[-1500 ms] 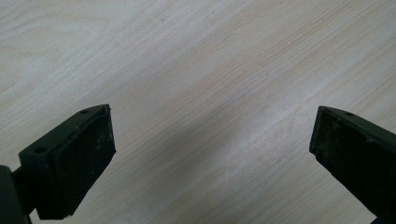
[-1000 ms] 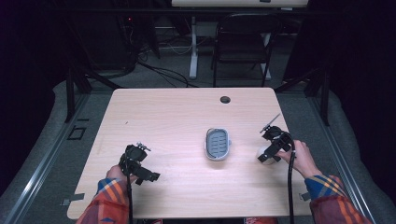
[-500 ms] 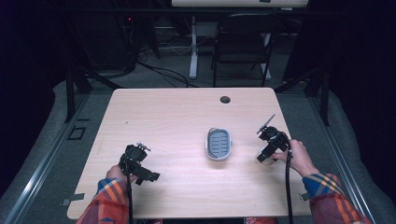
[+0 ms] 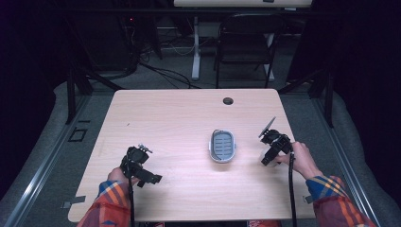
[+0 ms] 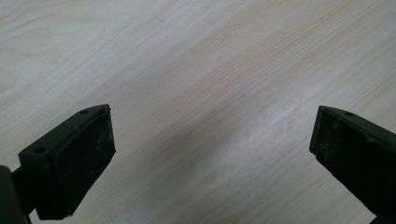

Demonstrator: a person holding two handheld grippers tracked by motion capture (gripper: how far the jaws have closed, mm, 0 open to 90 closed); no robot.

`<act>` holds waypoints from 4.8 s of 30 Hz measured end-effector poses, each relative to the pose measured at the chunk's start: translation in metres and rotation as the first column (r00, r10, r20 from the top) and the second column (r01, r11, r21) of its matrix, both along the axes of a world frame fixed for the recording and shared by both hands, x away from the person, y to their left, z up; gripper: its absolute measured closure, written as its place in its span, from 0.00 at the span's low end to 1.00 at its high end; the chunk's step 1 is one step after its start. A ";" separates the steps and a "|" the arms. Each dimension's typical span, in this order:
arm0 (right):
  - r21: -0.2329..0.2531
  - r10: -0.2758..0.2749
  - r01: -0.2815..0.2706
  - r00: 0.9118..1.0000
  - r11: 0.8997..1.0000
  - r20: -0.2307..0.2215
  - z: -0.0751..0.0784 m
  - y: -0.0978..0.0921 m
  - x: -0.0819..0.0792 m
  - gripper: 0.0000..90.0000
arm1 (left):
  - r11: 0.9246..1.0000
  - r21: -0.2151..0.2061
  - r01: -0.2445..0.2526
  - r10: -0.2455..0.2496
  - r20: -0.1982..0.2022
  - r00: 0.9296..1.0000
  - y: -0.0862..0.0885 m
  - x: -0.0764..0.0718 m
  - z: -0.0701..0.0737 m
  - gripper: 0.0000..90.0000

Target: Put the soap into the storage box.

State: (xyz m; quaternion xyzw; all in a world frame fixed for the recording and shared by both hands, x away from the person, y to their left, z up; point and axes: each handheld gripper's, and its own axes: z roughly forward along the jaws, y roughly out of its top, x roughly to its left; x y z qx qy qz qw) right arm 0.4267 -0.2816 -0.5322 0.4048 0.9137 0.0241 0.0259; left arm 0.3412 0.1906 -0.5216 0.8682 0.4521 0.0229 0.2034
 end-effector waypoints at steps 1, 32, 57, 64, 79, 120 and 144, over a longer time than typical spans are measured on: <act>0.034 -0.029 0.028 0.999 0.999 0.026 -0.003 0.000 -0.002 0.25 | 1.000 0.001 0.000 0.000 0.000 1.000 0.000 0.000 0.000 0.00; 0.070 0.016 -0.021 0.998 0.997 0.065 0.018 0.010 -0.010 0.26 | 1.000 0.004 0.002 -0.002 0.001 1.000 0.000 0.000 0.000 0.00; 0.071 0.042 -0.049 0.995 0.996 0.093 0.037 0.023 -0.003 0.26 | 1.000 0.003 0.003 -0.003 -0.001 1.000 -0.001 0.000 0.000 0.00; 0.060 0.061 -0.068 0.993 0.996 0.102 0.042 0.032 0.002 0.26 | 1.000 0.002 0.005 -0.005 -0.001 1.000 0.000 0.001 0.000 0.00; 0.060 0.104 -0.113 0.986 0.992 0.134 0.065 0.053 0.013 0.26 | 1.000 0.003 0.006 -0.006 -0.002 1.000 -0.001 0.001 0.000 0.00; 0.065 0.195 -0.209 0.965 0.976 0.175 0.093 0.107 0.032 0.26 | 1.000 0.000 0.007 -0.007 -0.002 1.000 0.000 0.001 0.000 0.00; 0.066 0.250 -0.264 0.952 0.962 0.175 0.088 0.140 0.037 0.26 | 1.000 0.000 0.007 -0.007 -0.007 1.000 0.000 0.001 0.000 0.00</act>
